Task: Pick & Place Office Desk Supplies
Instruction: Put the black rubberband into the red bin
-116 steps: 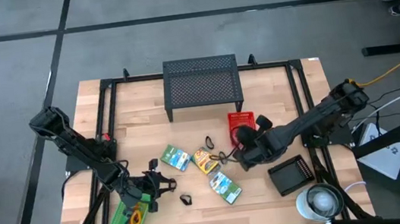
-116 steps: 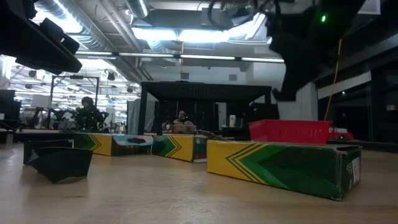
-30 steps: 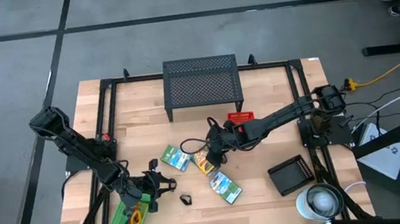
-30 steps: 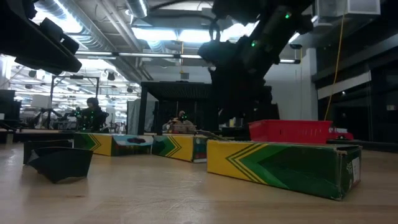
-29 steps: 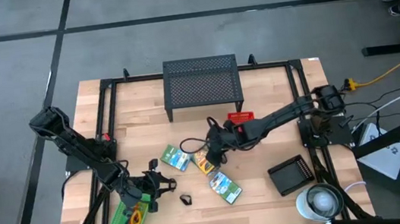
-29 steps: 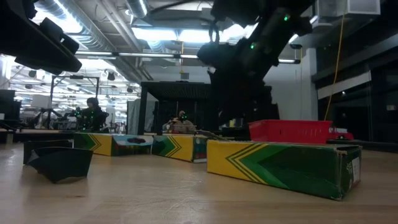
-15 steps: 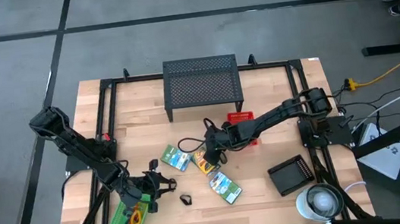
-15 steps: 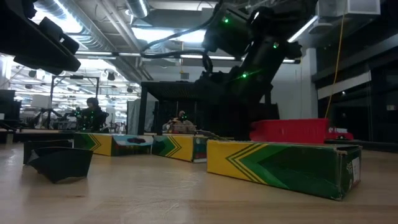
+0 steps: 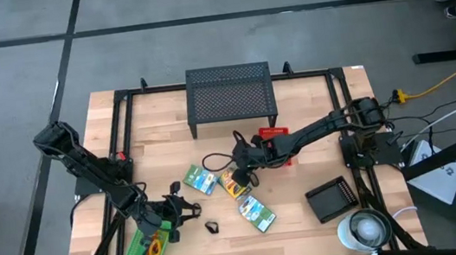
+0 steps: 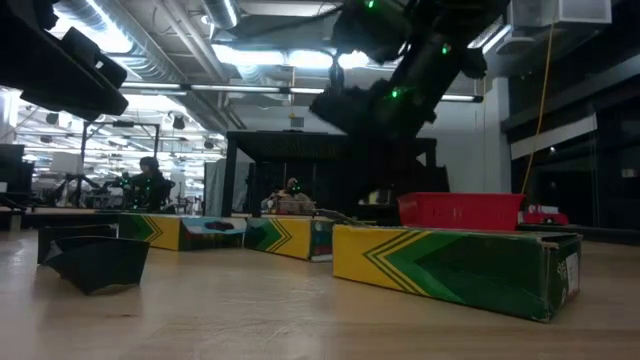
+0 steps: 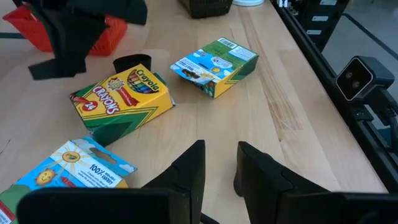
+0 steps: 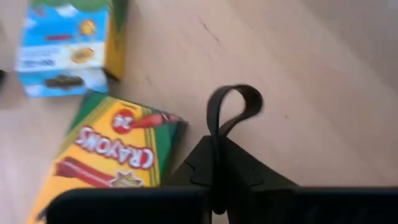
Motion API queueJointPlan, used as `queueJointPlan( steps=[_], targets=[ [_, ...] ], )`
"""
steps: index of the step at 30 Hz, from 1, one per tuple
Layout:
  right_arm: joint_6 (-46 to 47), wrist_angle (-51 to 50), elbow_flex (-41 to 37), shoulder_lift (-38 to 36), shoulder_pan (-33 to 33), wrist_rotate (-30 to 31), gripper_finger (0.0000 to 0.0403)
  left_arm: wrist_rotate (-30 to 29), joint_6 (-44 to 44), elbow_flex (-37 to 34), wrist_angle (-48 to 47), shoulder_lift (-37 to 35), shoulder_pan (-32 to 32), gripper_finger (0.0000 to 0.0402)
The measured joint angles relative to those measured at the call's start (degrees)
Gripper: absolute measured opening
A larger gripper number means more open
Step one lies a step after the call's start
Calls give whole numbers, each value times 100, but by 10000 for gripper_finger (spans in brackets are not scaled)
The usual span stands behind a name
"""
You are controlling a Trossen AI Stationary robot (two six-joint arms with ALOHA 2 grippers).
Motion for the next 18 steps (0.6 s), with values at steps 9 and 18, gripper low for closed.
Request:
queueJointPlan(
  steps=[9,18],
  targets=[
    [-202,-952,2,-913,31,634,7,31,-1,0,-2,-1,0,88],
    [1202,-3974,2,-2007,319,1496,7,48,0,0,-22,-1,0,88]
  ],
)
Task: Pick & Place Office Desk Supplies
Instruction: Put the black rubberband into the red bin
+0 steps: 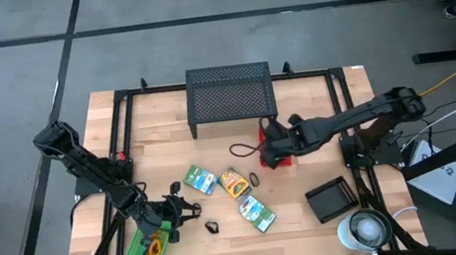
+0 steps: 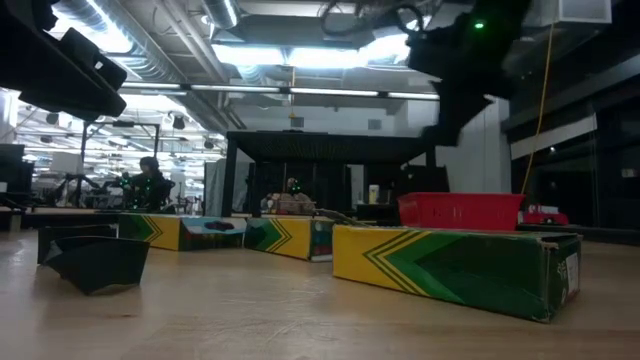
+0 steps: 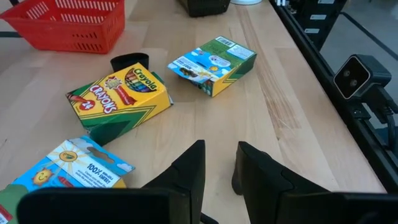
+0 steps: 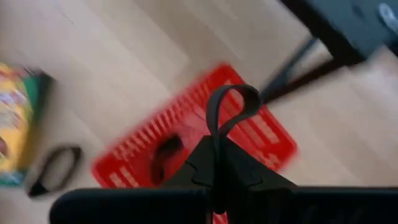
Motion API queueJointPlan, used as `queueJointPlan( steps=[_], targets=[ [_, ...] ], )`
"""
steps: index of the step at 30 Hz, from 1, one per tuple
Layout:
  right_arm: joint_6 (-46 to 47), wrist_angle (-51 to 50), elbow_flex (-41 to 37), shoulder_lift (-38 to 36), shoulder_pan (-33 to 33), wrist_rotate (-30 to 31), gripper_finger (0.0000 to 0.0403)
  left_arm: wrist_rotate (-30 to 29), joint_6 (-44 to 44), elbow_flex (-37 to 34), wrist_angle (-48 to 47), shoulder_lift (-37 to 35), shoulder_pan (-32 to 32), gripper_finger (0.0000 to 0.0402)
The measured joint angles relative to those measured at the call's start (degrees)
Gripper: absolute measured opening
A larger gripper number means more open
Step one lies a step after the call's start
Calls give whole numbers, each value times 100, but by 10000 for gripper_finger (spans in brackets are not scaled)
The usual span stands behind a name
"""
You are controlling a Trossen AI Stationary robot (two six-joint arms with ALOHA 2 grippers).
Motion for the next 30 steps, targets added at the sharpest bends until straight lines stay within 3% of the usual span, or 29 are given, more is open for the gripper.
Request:
queueJointPlan(
  steps=[3,9,22,30],
  targets=[
    [254,-214,-42,23,143,-52,7,-1,0,0,-4,2,0,88],
    [193,446,-464,291,184,-150,31,-2,-39,0,22,1,0,88],
    [173,462,-544,449,141,-275,225,0,-90,0,20,1,0,88],
    [29,870,-542,375,169,-243,279,0,-86,0,10,2,0,88]
  ],
)
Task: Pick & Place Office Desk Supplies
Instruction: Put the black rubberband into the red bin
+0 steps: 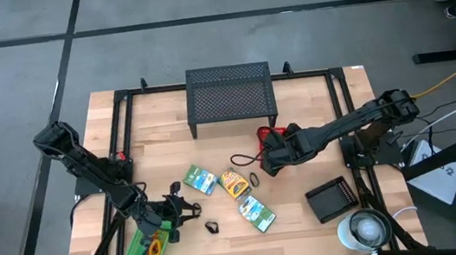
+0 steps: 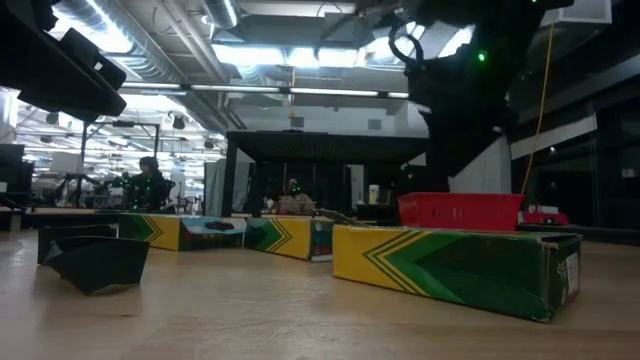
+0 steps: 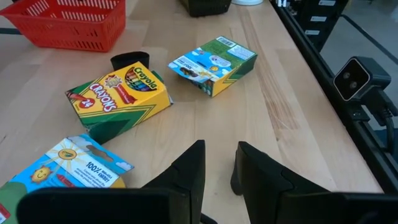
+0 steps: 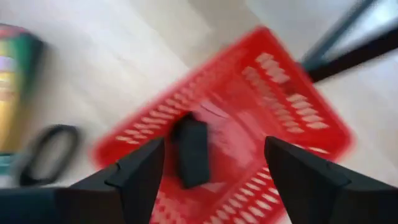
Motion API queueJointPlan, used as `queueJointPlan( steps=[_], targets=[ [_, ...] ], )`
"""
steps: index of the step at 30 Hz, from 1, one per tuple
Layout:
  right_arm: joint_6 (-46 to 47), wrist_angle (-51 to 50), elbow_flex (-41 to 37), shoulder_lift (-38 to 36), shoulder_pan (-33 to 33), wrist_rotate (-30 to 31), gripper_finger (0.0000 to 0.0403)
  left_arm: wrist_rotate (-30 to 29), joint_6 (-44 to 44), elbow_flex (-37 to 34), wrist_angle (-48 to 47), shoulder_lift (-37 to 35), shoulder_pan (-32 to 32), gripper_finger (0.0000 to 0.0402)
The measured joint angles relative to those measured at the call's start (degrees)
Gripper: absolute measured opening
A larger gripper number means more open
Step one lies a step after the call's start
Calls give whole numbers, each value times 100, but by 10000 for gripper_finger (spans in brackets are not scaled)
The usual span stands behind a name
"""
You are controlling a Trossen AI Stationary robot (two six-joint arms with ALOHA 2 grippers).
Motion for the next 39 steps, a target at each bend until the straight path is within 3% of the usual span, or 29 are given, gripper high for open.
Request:
queueJointPlan(
  steps=[6,10,21,39],
  targets=[
    [-442,1715,8,-3,190,-1140,268,-2,-4,0,-31,0,0,88],
    [-324,2156,11,72,391,-1520,250,-2,-8,0,-29,-2,0,88],
    [591,2273,7,752,845,-1454,221,-3,-8,0,-30,-2,0,88],
    [962,2357,7,1261,650,-1236,221,-4,-37,0,-31,0,0,88]
  ],
)
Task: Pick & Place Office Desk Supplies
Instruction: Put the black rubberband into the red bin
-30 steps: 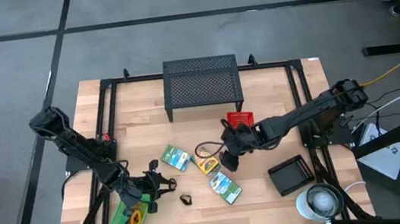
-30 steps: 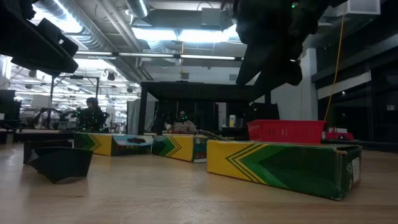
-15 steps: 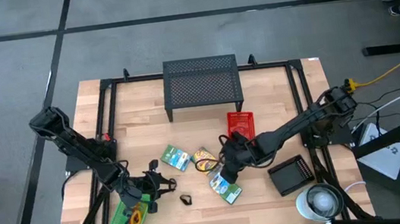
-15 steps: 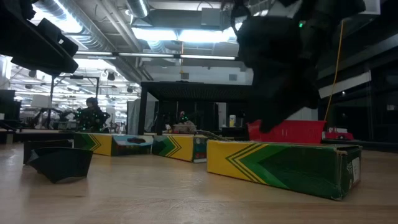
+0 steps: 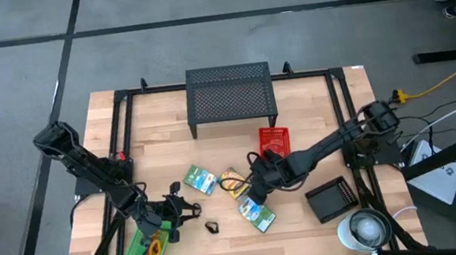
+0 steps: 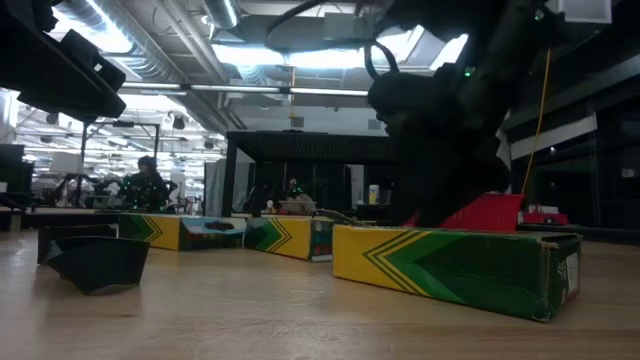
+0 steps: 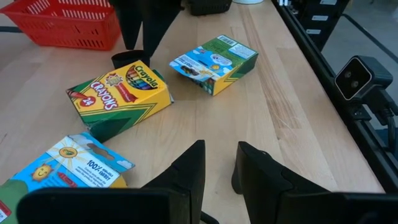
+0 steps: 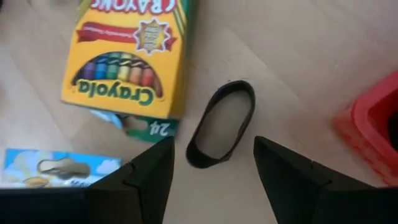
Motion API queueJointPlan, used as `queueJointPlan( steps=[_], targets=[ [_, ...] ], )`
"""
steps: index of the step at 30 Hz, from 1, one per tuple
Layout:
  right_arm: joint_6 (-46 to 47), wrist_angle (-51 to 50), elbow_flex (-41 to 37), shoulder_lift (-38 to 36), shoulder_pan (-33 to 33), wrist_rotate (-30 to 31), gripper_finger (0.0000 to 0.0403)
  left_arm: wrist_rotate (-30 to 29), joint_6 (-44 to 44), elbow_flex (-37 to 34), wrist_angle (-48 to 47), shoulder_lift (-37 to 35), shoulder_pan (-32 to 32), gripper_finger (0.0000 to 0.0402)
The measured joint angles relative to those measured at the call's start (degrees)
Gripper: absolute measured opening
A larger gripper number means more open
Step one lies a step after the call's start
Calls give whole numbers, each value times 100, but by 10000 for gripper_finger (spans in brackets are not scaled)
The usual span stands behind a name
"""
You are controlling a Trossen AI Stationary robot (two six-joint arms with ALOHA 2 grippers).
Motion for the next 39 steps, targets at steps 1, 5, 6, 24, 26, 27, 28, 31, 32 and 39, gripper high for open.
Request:
queueJointPlan(
  steps=[1,5,6,24,26,27,28,31,32,39],
  targets=[
    [0,-7,0,20,-12,2,221,0,0,0,0,0,0,88],
    [-3,-5,0,90,-38,41,221,0,1,0,0,0,0,88],
    [-7,-12,0,99,-38,87,219,0,2,0,0,0,0,88],
    [-226,18,0,97,3,-5,11,0,-28,0,0,0,2,88],
    [-306,13,24,97,3,-46,9,0,-28,0,0,0,0,88],
    [-334,13,61,97,3,-48,9,0,-28,0,0,0,0,88],
    [-377,16,112,97,6,-51,8,0,-28,0,0,0,1,88],
    [-595,-25,308,94,16,-51,4,0,-26,0,0,0,0,88],
    [-653,-89,401,94,16,-55,4,0,-26,0,0,0,0,88],
    [-953,-1109,1191,92,44,235,2,2,-26,0,-2,0,0,88]
  ],
)
